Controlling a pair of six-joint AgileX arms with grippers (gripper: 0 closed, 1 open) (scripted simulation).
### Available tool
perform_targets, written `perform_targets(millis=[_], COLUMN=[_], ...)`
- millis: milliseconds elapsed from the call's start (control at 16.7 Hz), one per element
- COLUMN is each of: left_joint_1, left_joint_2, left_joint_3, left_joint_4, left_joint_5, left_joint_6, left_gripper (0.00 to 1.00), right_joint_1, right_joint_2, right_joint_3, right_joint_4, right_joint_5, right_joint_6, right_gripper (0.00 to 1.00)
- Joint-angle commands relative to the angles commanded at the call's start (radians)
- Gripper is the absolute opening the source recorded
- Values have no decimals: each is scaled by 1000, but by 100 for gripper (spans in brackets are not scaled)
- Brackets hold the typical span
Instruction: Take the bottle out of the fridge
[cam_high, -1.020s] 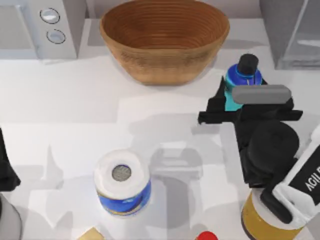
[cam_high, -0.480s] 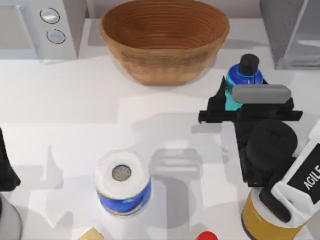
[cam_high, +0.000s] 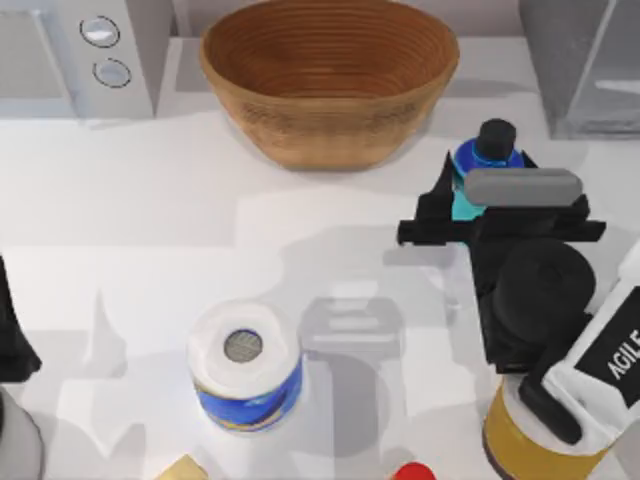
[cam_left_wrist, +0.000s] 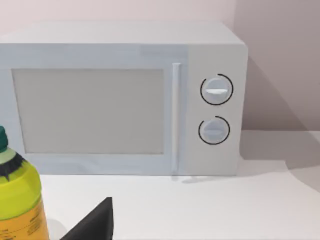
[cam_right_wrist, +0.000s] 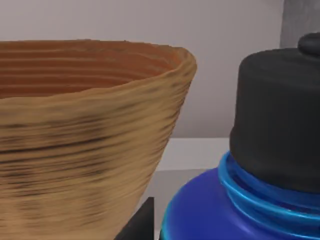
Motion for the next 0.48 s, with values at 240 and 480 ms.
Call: perform_targets(millis=[240, 480], left_joint_1=[0, 0], left_joint_2=[0, 0], left_joint_3=[0, 0], left_joint_4=[0, 0], left_joint_5=[0, 0], left_joint_6=[0, 0], left_gripper=[100, 100], right_joint_1=[0, 0], right_joint_2=[0, 0], right_joint_3=[0, 0], right_joint_4=[0, 0], right_joint_5=[0, 0], right_joint_6=[0, 0], right_gripper=[100, 100])
